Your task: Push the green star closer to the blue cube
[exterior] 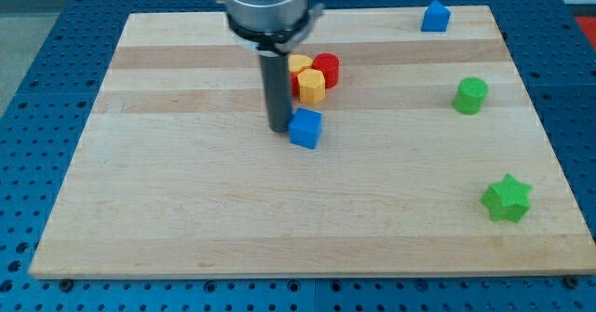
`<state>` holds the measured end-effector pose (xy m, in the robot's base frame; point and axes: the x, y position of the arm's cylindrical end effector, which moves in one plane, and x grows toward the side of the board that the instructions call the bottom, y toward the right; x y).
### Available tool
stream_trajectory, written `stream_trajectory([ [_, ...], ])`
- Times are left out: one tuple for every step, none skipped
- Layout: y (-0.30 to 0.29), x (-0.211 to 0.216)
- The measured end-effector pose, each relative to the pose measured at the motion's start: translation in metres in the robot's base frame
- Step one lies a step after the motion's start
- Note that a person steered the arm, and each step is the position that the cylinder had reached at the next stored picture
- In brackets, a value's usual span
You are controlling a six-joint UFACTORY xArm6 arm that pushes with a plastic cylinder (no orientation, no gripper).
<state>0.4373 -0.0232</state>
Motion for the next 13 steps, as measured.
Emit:
stream_trajectory([
  [0.04, 0.017],
  [0.077, 0.029],
  [0.1, 0.033],
  [0.094, 0.047],
  [0.088, 0.095],
  [0.106, 0.142],
  [0.169, 0.165],
  [0.235, 0.166],
  [0.28, 0.16],
  [0.28, 0.159],
  [0.272, 0.149],
  [0.266, 0.134],
  [0.257, 0.125],
])
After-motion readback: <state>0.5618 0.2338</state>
